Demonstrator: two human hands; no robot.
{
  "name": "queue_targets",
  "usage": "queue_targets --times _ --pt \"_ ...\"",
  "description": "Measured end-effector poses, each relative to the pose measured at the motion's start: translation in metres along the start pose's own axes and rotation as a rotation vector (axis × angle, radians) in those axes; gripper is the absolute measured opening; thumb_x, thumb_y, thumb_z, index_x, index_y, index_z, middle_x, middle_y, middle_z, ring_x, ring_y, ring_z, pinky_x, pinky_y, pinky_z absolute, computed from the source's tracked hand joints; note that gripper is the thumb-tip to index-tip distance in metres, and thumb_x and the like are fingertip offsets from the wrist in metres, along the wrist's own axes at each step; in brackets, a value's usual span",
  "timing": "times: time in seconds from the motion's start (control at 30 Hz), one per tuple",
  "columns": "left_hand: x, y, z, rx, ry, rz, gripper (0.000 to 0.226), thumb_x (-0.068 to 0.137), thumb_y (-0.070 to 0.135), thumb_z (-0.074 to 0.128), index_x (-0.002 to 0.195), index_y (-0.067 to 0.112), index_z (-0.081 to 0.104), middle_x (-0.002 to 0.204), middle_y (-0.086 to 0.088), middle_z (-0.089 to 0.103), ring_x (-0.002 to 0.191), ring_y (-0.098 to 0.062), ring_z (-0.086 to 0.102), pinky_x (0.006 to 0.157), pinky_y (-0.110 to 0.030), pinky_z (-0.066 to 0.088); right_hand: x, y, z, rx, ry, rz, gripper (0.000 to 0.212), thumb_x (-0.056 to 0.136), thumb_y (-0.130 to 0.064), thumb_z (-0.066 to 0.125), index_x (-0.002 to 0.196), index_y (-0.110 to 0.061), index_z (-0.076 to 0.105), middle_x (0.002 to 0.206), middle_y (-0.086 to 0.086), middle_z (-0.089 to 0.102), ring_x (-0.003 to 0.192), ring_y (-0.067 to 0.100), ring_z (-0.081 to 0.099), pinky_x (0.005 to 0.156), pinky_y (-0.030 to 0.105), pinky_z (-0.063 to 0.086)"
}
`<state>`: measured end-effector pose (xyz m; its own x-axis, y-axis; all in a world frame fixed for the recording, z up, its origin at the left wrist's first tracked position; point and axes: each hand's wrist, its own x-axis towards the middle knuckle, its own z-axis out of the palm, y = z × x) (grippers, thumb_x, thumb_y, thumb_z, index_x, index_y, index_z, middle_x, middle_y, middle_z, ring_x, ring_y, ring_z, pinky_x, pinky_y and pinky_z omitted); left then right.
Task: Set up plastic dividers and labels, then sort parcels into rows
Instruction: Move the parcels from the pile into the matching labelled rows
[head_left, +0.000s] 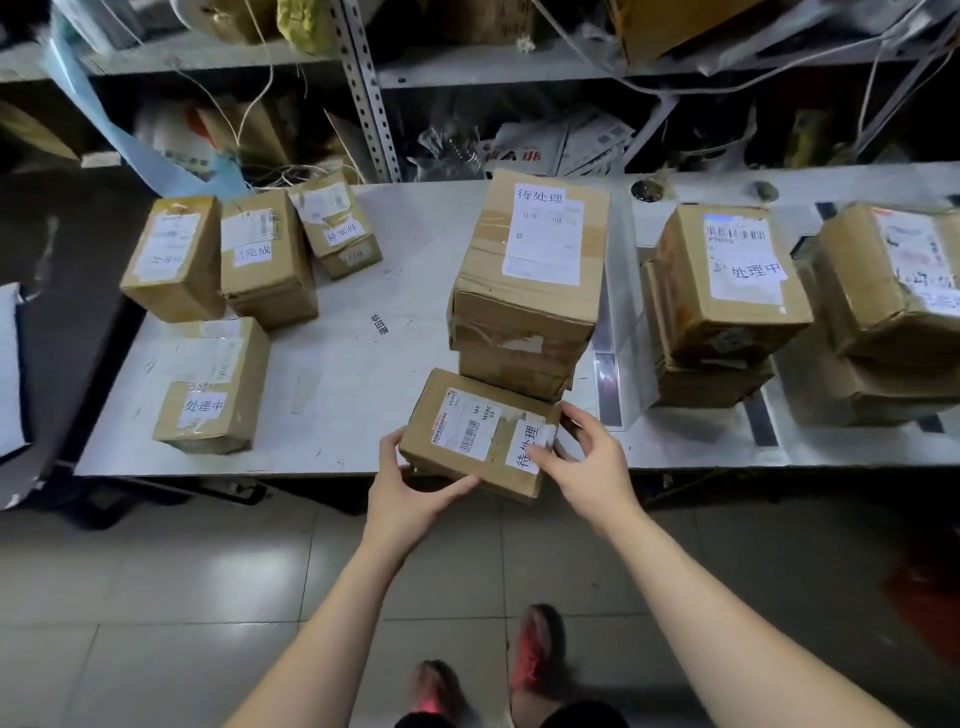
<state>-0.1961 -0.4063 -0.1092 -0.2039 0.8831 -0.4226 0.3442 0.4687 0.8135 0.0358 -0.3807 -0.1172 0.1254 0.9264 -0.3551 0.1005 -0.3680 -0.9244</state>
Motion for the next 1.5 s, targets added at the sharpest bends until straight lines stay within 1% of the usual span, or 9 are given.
queue_targets --times 0.07,0.17,0.33,0.47,0.57,0.77,1.07,1.37,1.5 --pt "0.001 0.000 0.001 0.048 0.039 0.013 0.092 0.050 0.060 0.096 0.121 0.048 0.039 0.116 0.012 0.065 0.110 -0.008 0.063 0.092 -0.032 0.055 0.001 -0.003 -0.001 -0.042 -0.005 -0.007 0.071 0.083 -0.018 0.085 0.146 -0.025 0.051 0.135 -0.015 0.059 0.114 -0.014 0.054 0.094 0.011 0.047" --pt "0.003 0.003 0.006 0.074 0.083 0.025 0.088 0.046 0.062 0.096 0.112 0.044 0.041 0.112 0.016 0.066 0.105 -0.005 0.065 0.085 -0.026 0.054 -0.001 -0.008 0.000 -0.135 0.034 -0.009 0.072 0.085 -0.033 0.083 0.148 -0.027 0.049 0.135 -0.017 0.057 0.123 -0.003 0.050 0.101 0.023 0.049" --pt "0.006 0.008 0.008 0.116 0.079 0.010 0.094 0.039 0.073 0.091 0.108 0.037 0.039 0.109 0.014 0.067 0.104 -0.008 0.064 0.088 -0.035 0.056 -0.008 -0.019 0.009 -0.236 0.154 -0.038 0.053 0.088 -0.029 0.080 0.137 -0.019 0.062 0.123 -0.011 0.065 0.113 0.001 0.051 0.084 0.011 0.043" --pt "0.009 0.011 -0.012 0.186 0.000 0.054 0.095 0.048 0.072 0.090 0.123 0.037 0.043 0.115 0.018 0.062 0.109 -0.008 0.063 0.090 -0.032 0.056 -0.017 -0.026 0.022 -0.483 0.304 -0.175 0.043 0.086 -0.031 0.081 0.124 -0.016 0.069 0.121 -0.002 0.068 0.111 0.012 0.061 0.086 0.025 0.055" --pt "0.015 0.019 -0.041 0.307 -0.020 0.123 0.104 0.056 0.076 0.083 0.142 0.032 0.042 0.134 0.009 0.056 0.123 -0.014 0.056 0.099 -0.039 0.052 -0.023 -0.040 0.041 -0.666 0.332 -0.284 0.044 0.085 -0.034 0.080 0.124 -0.017 0.069 0.129 -0.002 0.062 0.123 0.015 0.053 0.098 0.032 0.049" --pt "0.040 0.037 -0.125 0.592 0.041 0.310 0.078 0.084 0.067 0.062 0.148 0.028 0.041 0.148 0.008 0.049 0.135 -0.019 0.049 0.104 -0.039 0.045 -0.021 -0.090 0.110 -0.882 0.161 -0.309 0.059 0.088 -0.046 0.072 0.140 -0.024 0.056 0.149 -0.007 0.049 0.139 0.020 0.039 0.108 0.046 0.044" --pt "0.096 0.045 -0.283 0.944 0.178 0.516 0.069 0.088 0.058 0.059 0.146 0.021 0.046 0.149 0.000 0.050 0.135 -0.023 0.048 0.106 -0.041 0.041 -0.006 -0.171 0.241 -1.081 0.081 -0.445 0.066 0.087 -0.050 0.070 0.145 -0.023 0.052 0.155 -0.001 0.045 0.141 0.022 0.038 0.113 0.040 0.037" --pt "0.162 0.005 -0.372 1.116 0.190 0.399 0.060 0.092 0.050 0.058 0.143 0.022 0.045 0.144 0.000 0.052 0.134 -0.023 0.047 0.101 -0.040 0.042 0.034 -0.189 0.352 -1.195 -0.088 -0.444 0.066 0.091 -0.049 0.065 0.149 -0.025 0.046 0.156 -0.003 0.042 0.143 0.020 0.035 0.108 0.040 0.040" --pt "0.191 -0.017 -0.374 1.050 0.103 0.247 0.061 0.096 0.051 0.053 0.146 0.018 0.042 0.147 -0.004 0.050 0.129 -0.028 0.051 0.095 -0.043 0.046 0.064 -0.168 0.392 -1.083 -0.187 -0.341 0.060 0.090 -0.048 0.066 0.144 -0.027 0.049 0.149 -0.006 0.046 0.139 0.018 0.039 0.097 0.039 0.045"
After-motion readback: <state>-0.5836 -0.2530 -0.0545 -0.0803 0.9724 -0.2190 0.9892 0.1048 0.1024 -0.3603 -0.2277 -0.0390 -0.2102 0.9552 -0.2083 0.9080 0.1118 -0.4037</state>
